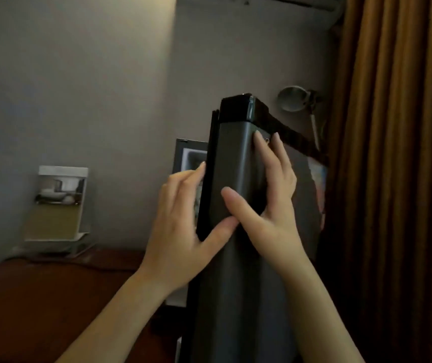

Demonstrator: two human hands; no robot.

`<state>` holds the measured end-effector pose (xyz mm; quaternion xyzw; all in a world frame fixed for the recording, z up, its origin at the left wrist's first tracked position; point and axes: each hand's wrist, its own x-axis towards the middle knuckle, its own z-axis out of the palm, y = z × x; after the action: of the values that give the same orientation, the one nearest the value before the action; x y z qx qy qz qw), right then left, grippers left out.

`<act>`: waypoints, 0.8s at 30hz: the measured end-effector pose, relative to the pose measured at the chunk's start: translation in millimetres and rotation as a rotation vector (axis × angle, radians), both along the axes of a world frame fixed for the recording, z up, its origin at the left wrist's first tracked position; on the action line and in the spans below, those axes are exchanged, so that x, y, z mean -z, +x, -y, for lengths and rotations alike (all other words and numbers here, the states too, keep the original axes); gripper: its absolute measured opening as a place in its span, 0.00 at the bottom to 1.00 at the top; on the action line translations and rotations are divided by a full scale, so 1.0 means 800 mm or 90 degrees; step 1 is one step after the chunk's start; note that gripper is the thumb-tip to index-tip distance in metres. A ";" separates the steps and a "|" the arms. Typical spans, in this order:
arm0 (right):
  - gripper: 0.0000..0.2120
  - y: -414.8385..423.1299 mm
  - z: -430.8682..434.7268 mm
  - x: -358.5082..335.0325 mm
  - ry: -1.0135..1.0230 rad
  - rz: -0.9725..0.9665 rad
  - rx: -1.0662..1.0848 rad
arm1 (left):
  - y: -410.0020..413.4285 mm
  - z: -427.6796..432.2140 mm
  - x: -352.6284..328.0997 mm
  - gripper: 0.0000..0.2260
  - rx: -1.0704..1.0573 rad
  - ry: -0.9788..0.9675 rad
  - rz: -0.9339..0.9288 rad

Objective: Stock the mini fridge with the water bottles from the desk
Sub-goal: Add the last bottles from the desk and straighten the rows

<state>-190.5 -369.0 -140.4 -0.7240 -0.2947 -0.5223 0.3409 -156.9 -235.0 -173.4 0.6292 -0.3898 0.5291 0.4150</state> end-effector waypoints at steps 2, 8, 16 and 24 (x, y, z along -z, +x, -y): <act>0.29 0.028 -0.013 0.005 -0.017 -0.019 -0.006 | 0.018 -0.017 0.006 0.34 -0.060 0.008 -0.038; 0.24 0.106 -0.033 0.023 -0.094 -0.078 0.021 | 0.084 -0.037 0.028 0.29 -0.188 0.006 -0.170; 0.29 0.197 -0.040 0.030 -0.320 -0.253 0.261 | 0.204 -0.029 0.066 0.32 -0.112 -0.020 -0.471; 0.42 0.269 -0.032 0.054 -0.411 -0.205 0.391 | 0.264 -0.039 0.089 0.27 0.026 -0.018 -0.535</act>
<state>24.9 -343.2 -184.0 -0.9182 -0.1575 -0.3621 -0.0303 54.0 -203.7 -244.8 0.7765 -0.1919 0.2233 0.5571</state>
